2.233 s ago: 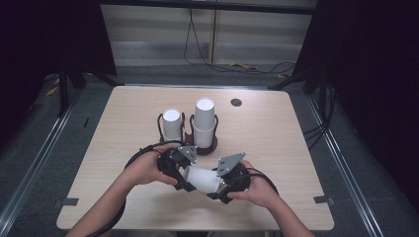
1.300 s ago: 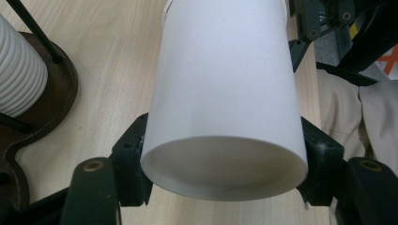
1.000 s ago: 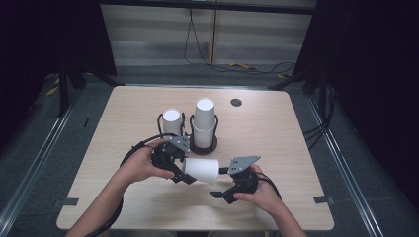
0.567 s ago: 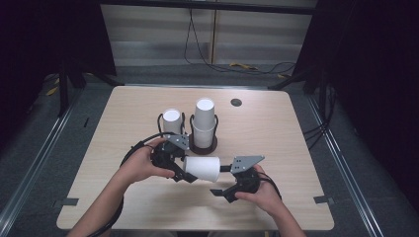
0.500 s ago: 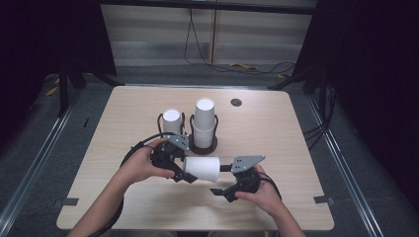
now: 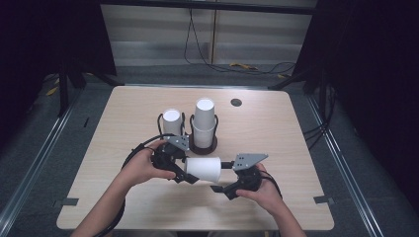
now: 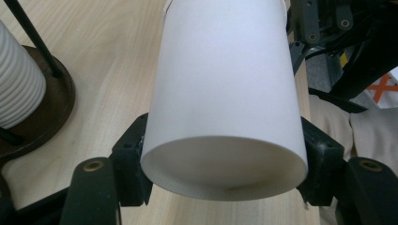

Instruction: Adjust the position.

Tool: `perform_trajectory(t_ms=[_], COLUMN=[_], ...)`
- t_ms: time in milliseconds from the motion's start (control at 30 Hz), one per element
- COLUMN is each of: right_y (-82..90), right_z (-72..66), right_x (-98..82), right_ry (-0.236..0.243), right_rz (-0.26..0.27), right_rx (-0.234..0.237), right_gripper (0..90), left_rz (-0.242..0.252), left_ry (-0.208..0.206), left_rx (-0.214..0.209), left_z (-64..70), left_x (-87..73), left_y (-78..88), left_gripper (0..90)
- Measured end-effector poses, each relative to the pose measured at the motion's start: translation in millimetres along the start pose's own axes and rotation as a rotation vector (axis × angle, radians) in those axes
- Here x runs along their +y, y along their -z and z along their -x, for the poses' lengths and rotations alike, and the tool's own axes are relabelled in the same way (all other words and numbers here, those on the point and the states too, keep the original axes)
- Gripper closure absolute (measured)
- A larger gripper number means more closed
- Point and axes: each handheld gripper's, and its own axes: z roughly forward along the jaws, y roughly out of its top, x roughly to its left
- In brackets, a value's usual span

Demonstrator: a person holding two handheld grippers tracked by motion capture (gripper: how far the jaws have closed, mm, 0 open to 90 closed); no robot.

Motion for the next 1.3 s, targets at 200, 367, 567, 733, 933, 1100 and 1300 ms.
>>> perform_trajectory(t_ms=[200,367,567,733,933,1100,1300], right_y=[0.8,1.9,3.7,4.2,3.9,5.1,5.2], right_z=[0.0,0.3,0.1,0.4,0.8,2.0,2.3], right_x=[-0.3,0.0,2.8,3.3,3.0,3.2,3.0], right_ry=[-0.001,-0.008,-0.004,-0.006,-0.006,-0.011,-0.007], right_rz=[0.006,0.028,0.05,0.052,0.054,0.071,0.078], right_rx=[0.0,0.007,0.009,0.01,0.013,0.019,0.027], right_gripper=[16.7,16.7,16.7,16.7,16.7,16.6,16.5], left_rz=[0.022,0.028,0.041,0.048,0.043,0.053,0.062], left_ry=[0.012,0.021,0.024,0.034,0.025,0.034,0.028], left_rx=[0.001,-0.024,-0.033,-0.042,-0.056,-0.068,-0.075], left_z=[-0.4,-1.0,-0.6,-0.9,-2.8,-2.7,-2.5], left_x=[-1.7,-4.1,-5.4,-5.4,-4.7,-4.4,-4.7], left_y=[-2.5,-2.6,-5.5,-8.5,-11.7,-13.2,-13.5], left_gripper=[33.7,33.7,33.7,33.7,33.6,33.7,33.7])
